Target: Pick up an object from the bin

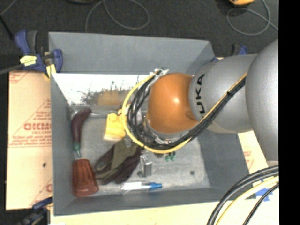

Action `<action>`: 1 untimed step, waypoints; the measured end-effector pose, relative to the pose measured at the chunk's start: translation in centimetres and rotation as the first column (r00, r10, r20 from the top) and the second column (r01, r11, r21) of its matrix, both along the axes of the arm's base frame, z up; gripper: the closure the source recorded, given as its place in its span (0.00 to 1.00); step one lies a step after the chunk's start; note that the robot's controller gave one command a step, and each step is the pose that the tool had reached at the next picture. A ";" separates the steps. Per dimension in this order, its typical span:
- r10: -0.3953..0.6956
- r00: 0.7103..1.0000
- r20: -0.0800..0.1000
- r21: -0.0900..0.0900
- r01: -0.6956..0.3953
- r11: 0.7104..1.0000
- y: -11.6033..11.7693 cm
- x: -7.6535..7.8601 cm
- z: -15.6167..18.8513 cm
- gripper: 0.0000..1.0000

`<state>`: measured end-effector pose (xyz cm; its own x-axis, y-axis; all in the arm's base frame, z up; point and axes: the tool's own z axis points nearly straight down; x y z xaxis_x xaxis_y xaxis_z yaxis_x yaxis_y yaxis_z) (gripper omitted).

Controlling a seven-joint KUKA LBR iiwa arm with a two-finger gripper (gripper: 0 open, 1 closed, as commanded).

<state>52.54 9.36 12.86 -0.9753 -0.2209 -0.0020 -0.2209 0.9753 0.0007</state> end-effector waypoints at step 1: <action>0.141 0.990 0.007 -0.003 -0.141 0.990 -0.4 0.9 -3.5 0.00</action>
Offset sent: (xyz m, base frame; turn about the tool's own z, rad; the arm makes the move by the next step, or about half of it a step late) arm 0.0288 0.0240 -0.0586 -0.3963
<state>53.49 8.93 9.31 -0.9345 -0.3559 -0.0084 -0.3559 0.9345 -0.0035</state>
